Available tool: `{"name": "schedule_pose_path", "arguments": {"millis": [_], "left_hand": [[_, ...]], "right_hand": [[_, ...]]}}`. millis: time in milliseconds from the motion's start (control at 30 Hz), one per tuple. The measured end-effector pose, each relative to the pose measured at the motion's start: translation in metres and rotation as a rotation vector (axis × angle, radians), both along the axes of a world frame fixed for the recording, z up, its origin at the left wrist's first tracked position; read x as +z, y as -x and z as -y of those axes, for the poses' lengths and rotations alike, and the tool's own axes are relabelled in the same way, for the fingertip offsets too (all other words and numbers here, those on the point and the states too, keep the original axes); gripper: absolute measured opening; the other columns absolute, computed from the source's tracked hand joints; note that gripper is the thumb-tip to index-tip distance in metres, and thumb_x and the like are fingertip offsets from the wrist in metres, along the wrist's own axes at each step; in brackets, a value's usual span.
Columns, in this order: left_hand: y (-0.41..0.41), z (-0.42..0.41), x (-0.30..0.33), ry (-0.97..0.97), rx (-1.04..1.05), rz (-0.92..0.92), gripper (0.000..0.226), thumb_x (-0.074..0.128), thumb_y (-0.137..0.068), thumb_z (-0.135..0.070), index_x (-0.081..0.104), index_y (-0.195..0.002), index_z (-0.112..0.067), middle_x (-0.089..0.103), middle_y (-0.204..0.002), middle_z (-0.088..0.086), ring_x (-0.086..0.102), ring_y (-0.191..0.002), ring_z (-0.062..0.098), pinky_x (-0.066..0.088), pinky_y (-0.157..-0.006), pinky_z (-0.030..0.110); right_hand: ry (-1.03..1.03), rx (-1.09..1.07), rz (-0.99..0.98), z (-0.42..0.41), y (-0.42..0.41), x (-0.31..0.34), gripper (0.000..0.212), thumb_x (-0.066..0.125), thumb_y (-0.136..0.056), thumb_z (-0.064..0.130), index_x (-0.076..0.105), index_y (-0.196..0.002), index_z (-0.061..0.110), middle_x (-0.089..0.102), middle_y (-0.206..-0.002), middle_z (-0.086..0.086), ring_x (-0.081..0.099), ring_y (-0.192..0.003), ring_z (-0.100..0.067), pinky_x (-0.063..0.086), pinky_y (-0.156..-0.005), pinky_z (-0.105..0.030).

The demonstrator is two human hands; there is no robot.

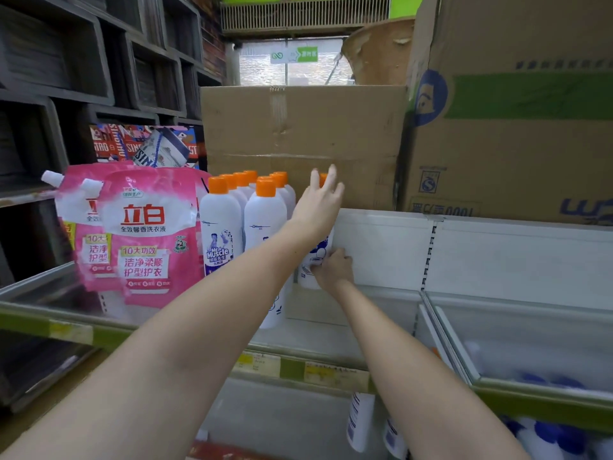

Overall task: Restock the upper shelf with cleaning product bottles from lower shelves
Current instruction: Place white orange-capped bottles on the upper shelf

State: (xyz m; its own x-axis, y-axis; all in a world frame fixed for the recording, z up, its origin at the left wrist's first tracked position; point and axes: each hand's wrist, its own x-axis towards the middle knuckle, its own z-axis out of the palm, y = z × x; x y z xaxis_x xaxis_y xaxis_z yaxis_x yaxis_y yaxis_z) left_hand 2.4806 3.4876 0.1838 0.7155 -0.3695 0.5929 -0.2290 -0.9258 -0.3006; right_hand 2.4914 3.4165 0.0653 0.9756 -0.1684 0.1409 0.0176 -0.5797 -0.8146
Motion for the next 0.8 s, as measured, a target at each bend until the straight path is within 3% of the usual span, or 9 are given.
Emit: {"name": "schedule_pose_path", "arguments": {"millis": [133, 300, 400, 500, 600, 667, 800], "left_hand": [[0.017, -0.003, -0.001, 0.043, 0.070, -0.007, 0.066, 0.059, -0.088, 0.003, 0.027, -0.147, 0.003, 0.010, -0.158, 0.029, 0.011, -0.146, 0.049, 0.030, -0.114, 0.042], [0.031, -0.009, -0.002, -0.002, 0.106, 0.000, 0.051, 0.057, -0.085, -0.001, 0.043, -0.134, 0.004, 0.027, -0.149, 0.030, 0.021, -0.142, 0.050, 0.028, -0.115, 0.045], [0.050, -0.003, -0.002, -0.080, 0.036, 0.043, 0.033, 0.047, -0.087, 0.000, 0.052, -0.119, 0.000, 0.050, -0.124, 0.017, 0.042, -0.123, 0.037, 0.033, -0.106, 0.040], [0.062, -0.001, -0.009, 0.005, -0.109, -0.046, 0.026, 0.043, -0.086, 0.009, 0.053, -0.107, -0.003, 0.051, -0.114, 0.014, 0.046, -0.105, 0.029, 0.033, -0.078, 0.032], [0.071, -0.004, -0.016, 0.178, -0.204, -0.242, 0.021, 0.044, -0.087, 0.012, 0.043, -0.091, -0.009, 0.049, -0.110, 0.016, 0.046, -0.087, 0.026, 0.038, -0.067, 0.036], [0.078, -0.006, -0.023, 0.223, -0.221, -0.298, 0.020, 0.043, -0.087, 0.012, 0.046, -0.091, -0.007, 0.050, -0.107, 0.014, 0.048, -0.084, 0.027, 0.044, -0.068, 0.039], [0.094, -0.016, -0.039, 0.261, -0.199, -0.357, 0.031, 0.041, -0.086, 0.012, 0.057, -0.110, 0.000, 0.051, -0.106, 0.014, 0.049, -0.084, 0.028, 0.041, -0.066, 0.037]], "right_hand": [[0.053, -0.001, -0.044, 0.009, 0.018, 0.005, 0.041, 0.063, -0.096, 0.022, 0.045, -0.130, 0.009, 0.044, -0.138, -0.016, 0.056, -0.117, -0.033, 0.047, -0.090, -0.033], [0.130, 0.016, -0.024, 0.017, 0.041, 0.003, 0.039, 0.063, -0.095, 0.022, 0.047, -0.128, 0.007, 0.052, -0.132, -0.017, 0.057, -0.117, -0.033, 0.045, -0.086, -0.030], [0.132, 0.023, 0.012, 0.015, 0.052, 0.002, 0.038, 0.062, -0.094, 0.017, 0.049, -0.127, 0.004, 0.057, -0.129, -0.019, 0.055, -0.121, -0.033, 0.045, -0.092, -0.032], [0.138, 0.021, 0.029, 0.012, 0.063, 0.001, 0.035, 0.062, -0.092, 0.015, 0.052, -0.124, 0.004, 0.059, -0.128, -0.018, 0.055, -0.121, -0.033, 0.045, -0.094, -0.032], [0.169, 0.002, 0.036, 0.011, 0.076, -0.001, 0.030, 0.058, -0.093, 0.012, 0.055, -0.121, 0.004, 0.061, -0.126, -0.016, 0.056, -0.120, -0.033, 0.043, -0.091, -0.031], [0.186, -0.005, 0.028, 0.011, 0.085, -0.003, 0.027, 0.055, -0.093, 0.011, 0.056, -0.119, 0.005, 0.062, -0.125, -0.015, 0.057, -0.119, -0.033, 0.043, -0.088, -0.031], [0.189, -0.019, 0.007, 0.013, 0.106, -0.005, 0.026, 0.058, -0.092, 0.013, 0.059, -0.117, 0.007, 0.063, -0.124, -0.014, 0.058, -0.119, -0.032, 0.045, -0.091, -0.032]]}}
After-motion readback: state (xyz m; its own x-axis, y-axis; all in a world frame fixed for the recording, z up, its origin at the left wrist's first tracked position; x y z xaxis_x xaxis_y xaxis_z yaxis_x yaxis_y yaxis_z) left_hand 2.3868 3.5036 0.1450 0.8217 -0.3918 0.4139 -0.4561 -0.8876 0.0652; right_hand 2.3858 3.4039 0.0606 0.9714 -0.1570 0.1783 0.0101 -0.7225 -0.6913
